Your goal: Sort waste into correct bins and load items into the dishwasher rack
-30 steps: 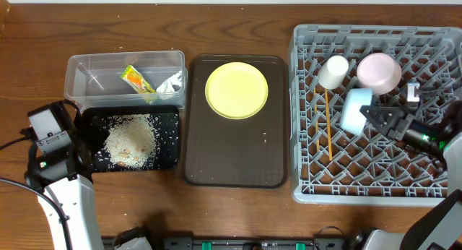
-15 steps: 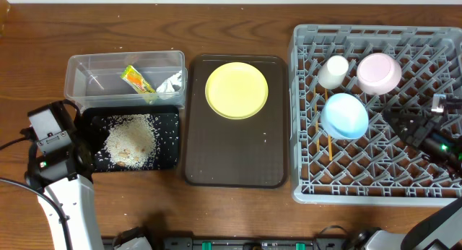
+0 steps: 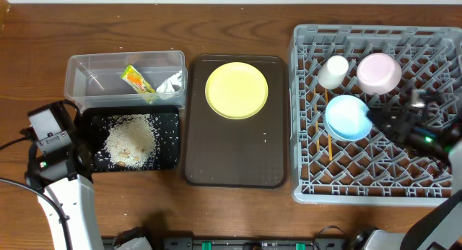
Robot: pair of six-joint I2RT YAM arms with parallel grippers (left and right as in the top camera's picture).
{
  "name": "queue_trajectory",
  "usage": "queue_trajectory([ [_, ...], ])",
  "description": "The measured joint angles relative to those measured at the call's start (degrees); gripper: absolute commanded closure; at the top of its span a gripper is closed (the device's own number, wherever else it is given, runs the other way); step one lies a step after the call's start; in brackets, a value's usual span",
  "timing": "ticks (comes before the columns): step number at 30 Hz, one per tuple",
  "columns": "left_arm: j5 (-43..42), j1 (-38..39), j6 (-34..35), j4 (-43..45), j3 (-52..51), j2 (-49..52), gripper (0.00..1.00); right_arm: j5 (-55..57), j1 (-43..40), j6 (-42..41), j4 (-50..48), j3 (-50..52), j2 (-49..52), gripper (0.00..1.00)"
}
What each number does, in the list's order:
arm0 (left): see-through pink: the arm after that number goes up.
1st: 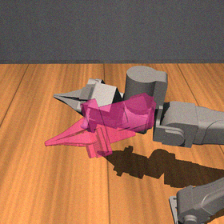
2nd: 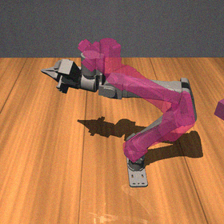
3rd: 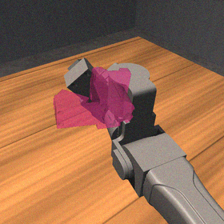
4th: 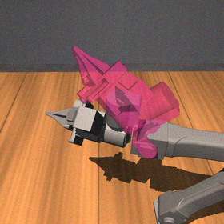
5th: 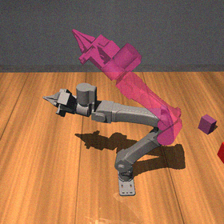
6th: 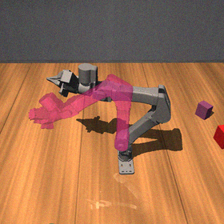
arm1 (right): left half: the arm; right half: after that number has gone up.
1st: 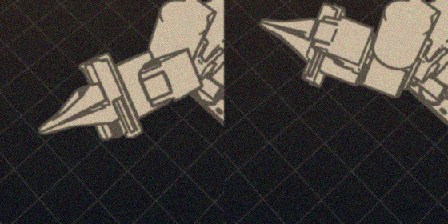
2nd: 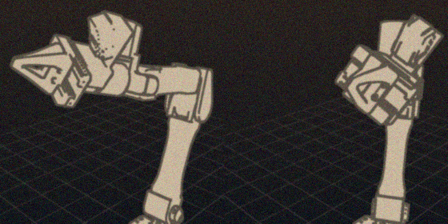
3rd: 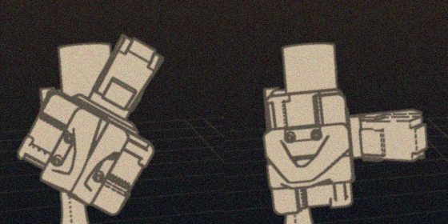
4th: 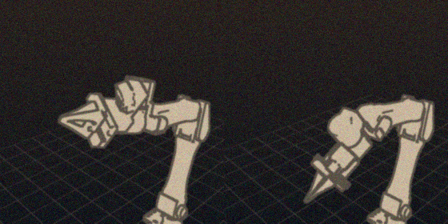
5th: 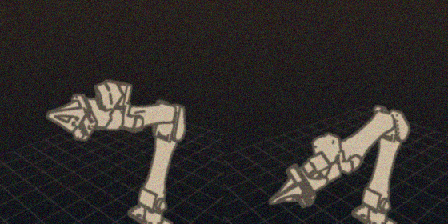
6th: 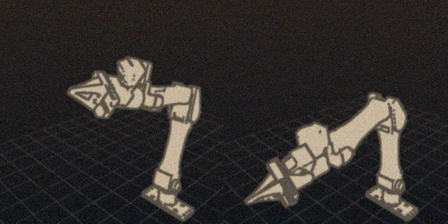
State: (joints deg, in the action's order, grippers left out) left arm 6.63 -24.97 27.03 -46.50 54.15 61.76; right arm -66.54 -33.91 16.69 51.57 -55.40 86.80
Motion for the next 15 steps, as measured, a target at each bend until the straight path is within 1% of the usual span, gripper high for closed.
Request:
queue_trajectory([
  [5,0.00,0.00,0.00,0.00,0.00,0.00,0.11,7.08,11.13,-1.60,-0.04,-5.68,0.00,0.55],
  [11,0.00,0.00,0.00,0.00,0.00,0.00,0.11,21.57,24.57,-7.69,-0.11,-14.08,-0.02,0.54],
  [14,0.00,0.00,0.00,0.00,0.00,0.00,0.11,29.64,30.25,-10.14,-0.20,-15.63,-0.11,0.55],
  [15,0.02,0.00,0.00,0.00,0.00,0.00,0.11,32.70,31.71,-11.04,-0.07,-15.74,-0.20,0.56],
])
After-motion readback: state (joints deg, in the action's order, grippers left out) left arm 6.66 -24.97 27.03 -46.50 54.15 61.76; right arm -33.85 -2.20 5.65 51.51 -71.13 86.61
